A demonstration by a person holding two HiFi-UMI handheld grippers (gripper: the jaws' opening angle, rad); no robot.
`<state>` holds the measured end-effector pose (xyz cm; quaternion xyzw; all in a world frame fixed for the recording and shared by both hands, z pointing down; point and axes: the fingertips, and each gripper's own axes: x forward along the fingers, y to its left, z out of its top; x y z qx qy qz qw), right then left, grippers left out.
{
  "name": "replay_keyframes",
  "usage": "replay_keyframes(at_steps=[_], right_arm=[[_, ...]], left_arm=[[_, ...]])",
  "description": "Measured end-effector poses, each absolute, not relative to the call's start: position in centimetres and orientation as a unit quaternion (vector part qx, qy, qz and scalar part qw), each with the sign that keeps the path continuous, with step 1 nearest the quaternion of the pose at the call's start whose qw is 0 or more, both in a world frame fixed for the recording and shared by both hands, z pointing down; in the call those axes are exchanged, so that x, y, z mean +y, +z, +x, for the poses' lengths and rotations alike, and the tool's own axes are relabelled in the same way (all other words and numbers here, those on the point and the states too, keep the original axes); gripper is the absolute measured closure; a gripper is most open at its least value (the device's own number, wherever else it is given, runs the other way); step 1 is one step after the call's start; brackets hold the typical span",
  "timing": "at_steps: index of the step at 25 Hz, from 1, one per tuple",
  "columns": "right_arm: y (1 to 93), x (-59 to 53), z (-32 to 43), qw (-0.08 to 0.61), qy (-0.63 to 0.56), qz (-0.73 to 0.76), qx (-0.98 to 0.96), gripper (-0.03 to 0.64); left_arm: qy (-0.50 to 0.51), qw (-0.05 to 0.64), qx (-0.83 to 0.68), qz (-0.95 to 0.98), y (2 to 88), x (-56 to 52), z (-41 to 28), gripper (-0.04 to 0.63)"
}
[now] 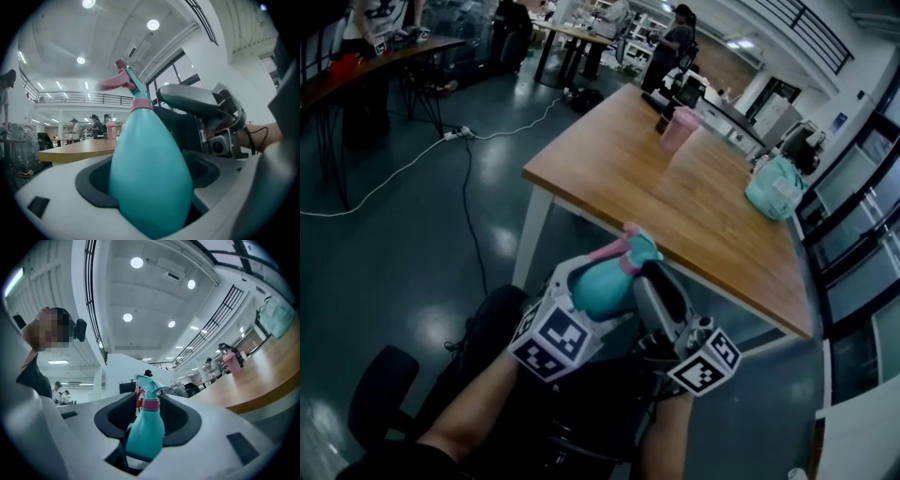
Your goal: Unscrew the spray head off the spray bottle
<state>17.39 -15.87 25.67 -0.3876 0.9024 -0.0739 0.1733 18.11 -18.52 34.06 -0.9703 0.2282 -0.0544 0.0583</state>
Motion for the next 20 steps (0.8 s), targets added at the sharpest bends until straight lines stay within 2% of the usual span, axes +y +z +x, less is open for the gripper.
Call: replay_keyframes(at_steps=[7,20], right_arm=[[26.5,-17.4,16.8,0.08,-0.063,-0.519,0.849,0.468],[26.2,-18.0,15.6,0.033,-0.053,-0.487,0.871,0.469]], left_arm=[[-0.063,0.049,0.238,-0.968,34.6,-18.7,18.5,0.166],[-0.051,0.05,0.24,-0.968,34.0,-18.7,18.3,0.166]])
